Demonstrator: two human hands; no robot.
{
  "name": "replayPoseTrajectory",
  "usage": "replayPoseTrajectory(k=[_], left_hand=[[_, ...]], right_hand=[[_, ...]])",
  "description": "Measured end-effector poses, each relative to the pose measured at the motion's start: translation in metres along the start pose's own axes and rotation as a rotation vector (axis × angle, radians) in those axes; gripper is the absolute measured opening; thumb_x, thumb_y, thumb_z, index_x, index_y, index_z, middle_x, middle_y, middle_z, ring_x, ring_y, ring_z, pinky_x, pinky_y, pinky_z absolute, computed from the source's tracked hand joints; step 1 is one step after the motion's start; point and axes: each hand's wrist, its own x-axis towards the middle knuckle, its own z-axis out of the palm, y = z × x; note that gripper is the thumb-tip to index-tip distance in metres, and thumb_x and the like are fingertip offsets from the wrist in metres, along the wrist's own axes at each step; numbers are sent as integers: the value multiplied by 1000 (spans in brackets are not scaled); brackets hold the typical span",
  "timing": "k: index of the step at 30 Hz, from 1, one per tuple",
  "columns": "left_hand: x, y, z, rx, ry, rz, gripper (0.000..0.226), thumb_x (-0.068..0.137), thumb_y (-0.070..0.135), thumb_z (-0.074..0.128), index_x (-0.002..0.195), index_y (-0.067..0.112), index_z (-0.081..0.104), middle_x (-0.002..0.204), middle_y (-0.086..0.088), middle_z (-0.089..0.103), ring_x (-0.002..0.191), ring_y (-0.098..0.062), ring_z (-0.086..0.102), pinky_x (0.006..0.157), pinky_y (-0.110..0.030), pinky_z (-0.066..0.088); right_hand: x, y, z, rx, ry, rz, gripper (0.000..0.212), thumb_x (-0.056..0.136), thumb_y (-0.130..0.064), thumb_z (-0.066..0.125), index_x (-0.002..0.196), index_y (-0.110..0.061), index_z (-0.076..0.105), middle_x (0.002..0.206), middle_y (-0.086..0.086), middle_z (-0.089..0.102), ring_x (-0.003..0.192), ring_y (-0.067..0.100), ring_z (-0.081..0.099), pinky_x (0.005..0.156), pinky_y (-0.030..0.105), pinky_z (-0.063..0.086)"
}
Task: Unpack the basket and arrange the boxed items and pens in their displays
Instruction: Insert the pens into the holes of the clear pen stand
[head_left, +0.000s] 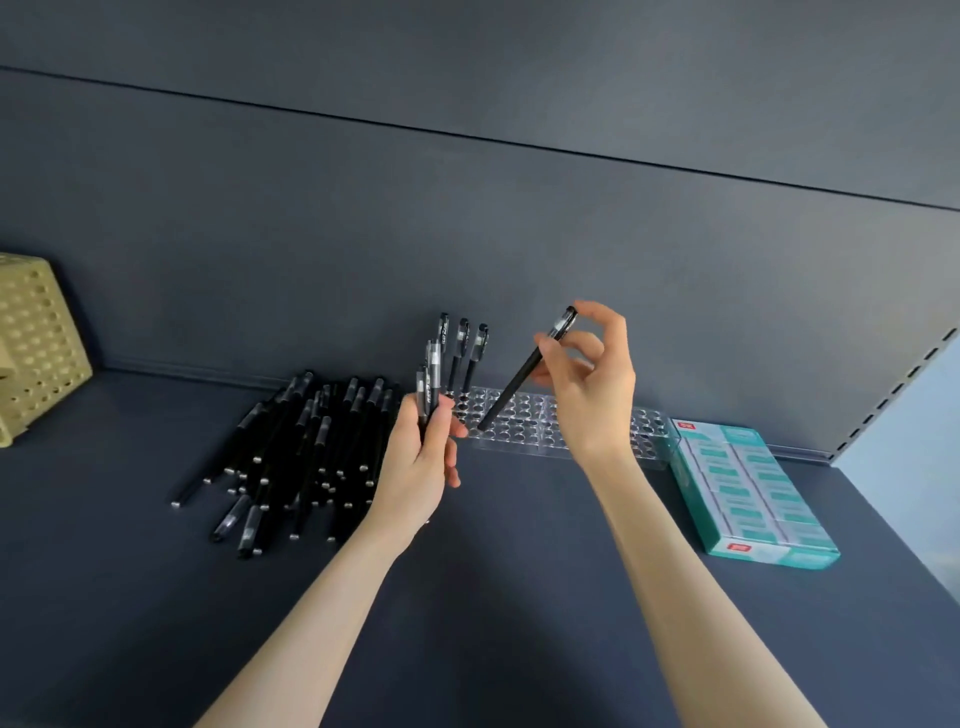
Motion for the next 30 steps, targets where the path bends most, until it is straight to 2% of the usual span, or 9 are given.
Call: replayPoseTrajectory(k=[3,5,8,12,16,19,24,30], left_hand=[[9,-2,-7,-76,25,-47,19,101,28,42,89,13,45,64,8,54,44,-7,40,36,-22,35],[8,-5,-7,-126,-6,-92,26,100,32,44,91,8,42,60,4,49,40,-8,33,36,-21,28],[8,-10,-8,-150,-36,-142,31,97,39,46,97,8,47,60,2,45,40,-6,29,37,-18,24],[10,-12,-10,-233,-53,-168,23,97,39,47,95,17,55,60,2,47,40,-7,29,37,-18,23],[11,-13,-9,-289,-73,-148,20,97,37,48,95,19,57,58,2,46,41,-9,27,39,-22,20],[10,-12,-9,-305,-64,-138,18,97,35,48,92,22,59,58,1,46,41,-11,26,38,-23,22],[9,-10,-11,-319,-75,-134,18,97,36,48,89,26,61,58,0,45,42,-11,28,38,-23,24],[10,-10,-9,-310,-93,-142,20,97,35,48,85,29,63,57,2,47,40,-9,29,37,-22,23]], right_hand=[[16,3,14,-93,49,-72,37,90,-10,59,109,-38,45,89,-10,62,64,30,64,74,42,55],[25,9,22,-163,55,-113,38,89,-6,58,112,-33,47,92,-16,57,65,34,60,73,41,53],[34,22,31,-241,47,-165,36,89,-4,57,118,-23,50,92,-19,53,63,27,58,69,32,50],[37,35,34,-260,38,-165,36,89,-5,58,119,-24,50,93,-19,54,61,18,57,64,13,43],[40,37,36,-273,15,-181,36,88,-6,60,119,-24,51,95,-17,55,56,6,51,61,6,38],[41,36,39,-305,-20,-207,35,88,-5,61,118,-20,53,96,-9,56,55,5,50,60,7,38],[35,42,42,-346,-51,-173,32,87,-6,62,117,-17,55,93,-10,56,59,4,54,62,8,40],[23,48,38,-405,-74,-154,32,88,-6,60,117,-19,58,92,-9,60,75,18,64,74,29,51]])
